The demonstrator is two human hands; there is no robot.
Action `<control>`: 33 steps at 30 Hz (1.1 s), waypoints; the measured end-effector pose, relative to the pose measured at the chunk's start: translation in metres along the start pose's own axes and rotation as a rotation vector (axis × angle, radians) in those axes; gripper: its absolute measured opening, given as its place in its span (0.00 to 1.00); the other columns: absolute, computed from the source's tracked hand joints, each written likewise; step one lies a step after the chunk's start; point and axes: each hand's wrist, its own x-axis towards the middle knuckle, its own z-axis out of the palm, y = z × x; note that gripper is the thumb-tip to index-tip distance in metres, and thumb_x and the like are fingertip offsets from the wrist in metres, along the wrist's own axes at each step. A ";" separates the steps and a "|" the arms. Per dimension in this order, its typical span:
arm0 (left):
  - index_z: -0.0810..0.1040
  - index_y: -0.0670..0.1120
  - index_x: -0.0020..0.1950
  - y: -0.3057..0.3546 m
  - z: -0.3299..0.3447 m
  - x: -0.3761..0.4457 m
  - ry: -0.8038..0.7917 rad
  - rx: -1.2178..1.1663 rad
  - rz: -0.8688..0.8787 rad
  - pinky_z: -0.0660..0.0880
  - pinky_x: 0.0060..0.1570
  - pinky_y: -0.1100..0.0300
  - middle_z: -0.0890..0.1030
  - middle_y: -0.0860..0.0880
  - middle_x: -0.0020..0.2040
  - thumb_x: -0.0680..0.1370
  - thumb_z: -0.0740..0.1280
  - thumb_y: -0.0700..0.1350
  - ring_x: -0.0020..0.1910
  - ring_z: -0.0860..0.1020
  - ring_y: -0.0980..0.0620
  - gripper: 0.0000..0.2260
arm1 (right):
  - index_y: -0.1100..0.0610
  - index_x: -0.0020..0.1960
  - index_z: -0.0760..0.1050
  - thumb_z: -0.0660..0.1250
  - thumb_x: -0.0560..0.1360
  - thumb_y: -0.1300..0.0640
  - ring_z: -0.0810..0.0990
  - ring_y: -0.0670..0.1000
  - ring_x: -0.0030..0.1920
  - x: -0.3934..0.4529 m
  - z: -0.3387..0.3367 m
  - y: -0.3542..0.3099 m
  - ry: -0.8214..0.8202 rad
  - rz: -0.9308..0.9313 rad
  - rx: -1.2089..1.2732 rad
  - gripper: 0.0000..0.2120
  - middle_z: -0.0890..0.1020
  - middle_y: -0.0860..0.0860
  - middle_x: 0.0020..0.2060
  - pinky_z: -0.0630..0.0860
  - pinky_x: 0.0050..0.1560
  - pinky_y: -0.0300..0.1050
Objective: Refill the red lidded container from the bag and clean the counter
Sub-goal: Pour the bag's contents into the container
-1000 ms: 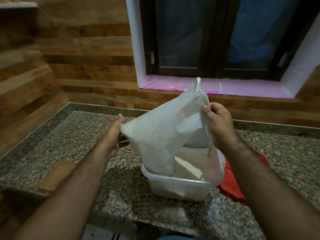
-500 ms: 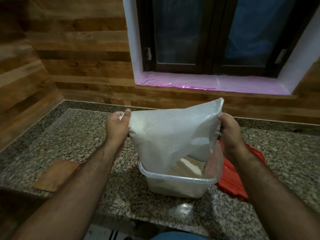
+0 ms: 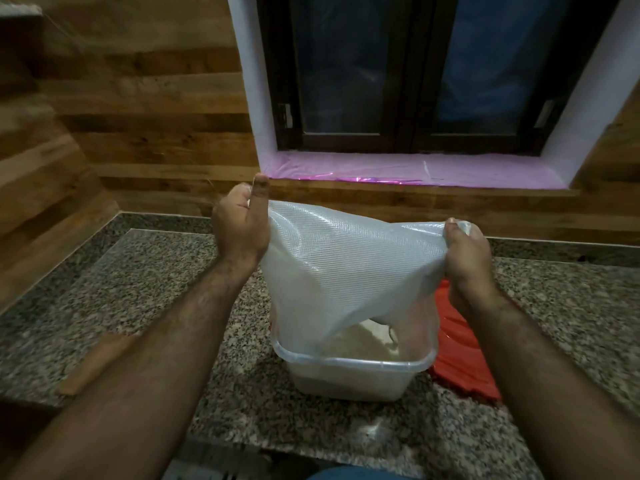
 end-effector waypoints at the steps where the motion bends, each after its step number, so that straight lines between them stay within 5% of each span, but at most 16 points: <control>1: 0.67 0.49 0.33 -0.003 0.000 0.000 -0.001 0.011 -0.003 0.65 0.32 0.55 0.69 0.51 0.30 0.83 0.58 0.69 0.30 0.67 0.52 0.28 | 0.51 0.50 0.79 0.63 0.82 0.40 0.78 0.51 0.48 -0.003 0.001 -0.003 -0.007 -0.002 -0.007 0.15 0.81 0.49 0.46 0.73 0.52 0.50; 6: 0.75 0.46 0.47 -0.018 0.001 -0.005 -0.056 -0.089 -0.181 0.69 0.40 0.57 0.75 0.52 0.40 0.82 0.53 0.71 0.38 0.72 0.56 0.29 | 0.55 0.66 0.80 0.55 0.72 0.18 0.81 0.59 0.65 -0.026 0.009 -0.014 -0.044 -0.012 0.057 0.46 0.84 0.56 0.63 0.75 0.68 0.60; 8: 0.77 0.46 0.57 -0.020 0.005 -0.010 -0.116 -0.131 -0.329 0.72 0.45 0.57 0.79 0.52 0.48 0.84 0.52 0.69 0.46 0.76 0.55 0.29 | 0.61 0.65 0.79 0.51 0.77 0.22 0.81 0.60 0.60 -0.035 0.016 -0.017 0.040 -0.042 0.074 0.45 0.84 0.59 0.59 0.75 0.65 0.58; 10: 0.77 0.46 0.57 -0.025 0.010 -0.014 -0.083 -0.148 -0.376 0.72 0.44 0.57 0.79 0.52 0.47 0.85 0.53 0.67 0.45 0.76 0.55 0.26 | 0.70 0.61 0.78 0.47 0.81 0.26 0.81 0.66 0.55 -0.040 0.021 -0.020 0.153 -0.013 0.119 0.47 0.82 0.68 0.54 0.76 0.58 0.59; 12: 0.75 0.46 0.53 -0.028 0.010 -0.015 0.027 -0.184 -0.333 0.72 0.39 0.59 0.77 0.52 0.42 0.86 0.56 0.65 0.40 0.74 0.57 0.22 | 0.70 0.47 0.77 0.39 0.71 0.16 0.80 0.61 0.42 -0.043 0.026 -0.021 0.240 -0.011 0.151 0.57 0.80 0.65 0.41 0.75 0.46 0.53; 13: 0.75 0.46 0.51 -0.029 0.009 -0.014 0.083 -0.185 -0.288 0.72 0.37 0.60 0.76 0.53 0.40 0.87 0.58 0.62 0.38 0.73 0.60 0.20 | 0.67 0.39 0.73 0.38 0.66 0.13 0.76 0.57 0.36 -0.043 0.027 -0.021 0.274 -0.046 0.140 0.57 0.77 0.59 0.34 0.72 0.43 0.49; 16: 0.72 0.46 0.52 -0.026 0.007 -0.009 0.178 -0.160 -0.155 0.71 0.33 0.67 0.73 0.56 0.38 0.87 0.62 0.58 0.32 0.72 0.66 0.16 | 0.54 0.28 0.63 0.39 0.69 0.16 0.69 0.53 0.30 -0.033 0.025 -0.015 0.301 -0.122 0.040 0.42 0.69 0.52 0.27 0.69 0.40 0.46; 22: 0.71 0.44 0.54 -0.023 0.009 -0.012 0.244 -0.236 0.042 0.69 0.39 0.74 0.73 0.57 0.41 0.84 0.54 0.62 0.37 0.75 0.67 0.21 | 0.56 0.30 0.63 0.45 0.61 0.11 0.66 0.49 0.29 -0.016 0.011 -0.008 0.171 -0.154 0.023 0.45 0.68 0.49 0.26 0.64 0.33 0.43; 25: 0.73 0.42 0.51 -0.025 0.008 -0.010 0.245 -0.283 0.057 0.70 0.43 0.72 0.73 0.56 0.42 0.88 0.53 0.56 0.40 0.74 0.66 0.20 | 0.62 0.39 0.74 0.54 0.72 0.17 0.72 0.50 0.37 -0.010 0.002 -0.009 0.093 -0.342 -0.232 0.45 0.75 0.52 0.34 0.69 0.38 0.49; 27: 0.74 0.42 0.50 -0.026 0.008 -0.008 0.231 -0.288 0.046 0.70 0.44 0.68 0.74 0.55 0.42 0.86 0.54 0.52 0.40 0.74 0.65 0.16 | 0.58 0.54 0.81 0.63 0.75 0.27 0.79 0.50 0.47 -0.011 -0.002 -0.020 0.080 -0.551 -0.441 0.33 0.83 0.52 0.47 0.76 0.48 0.49; 29: 0.75 0.42 0.49 -0.028 0.009 -0.006 0.214 -0.295 0.035 0.71 0.43 0.67 0.75 0.55 0.42 0.86 0.57 0.47 0.40 0.74 0.65 0.12 | 0.54 0.62 0.82 0.67 0.74 0.28 0.82 0.53 0.55 -0.014 0.002 -0.039 0.041 -0.791 -0.730 0.32 0.85 0.52 0.55 0.76 0.56 0.52; 31: 0.77 0.42 0.48 -0.030 0.011 -0.006 0.203 -0.307 0.022 0.72 0.43 0.66 0.76 0.55 0.41 0.86 0.59 0.42 0.40 0.75 0.65 0.10 | 0.49 0.64 0.82 0.60 0.74 0.21 0.82 0.54 0.59 -0.023 0.017 -0.060 -0.123 -0.909 -1.089 0.37 0.86 0.49 0.58 0.71 0.61 0.57; 33: 0.76 0.42 0.46 -0.031 0.013 -0.006 0.191 -0.321 0.023 0.72 0.44 0.63 0.75 0.55 0.40 0.85 0.60 0.41 0.40 0.75 0.64 0.10 | 0.46 0.66 0.80 0.51 0.74 0.19 0.82 0.53 0.61 -0.035 0.038 -0.077 -0.397 -0.831 -1.307 0.40 0.86 0.46 0.59 0.67 0.65 0.60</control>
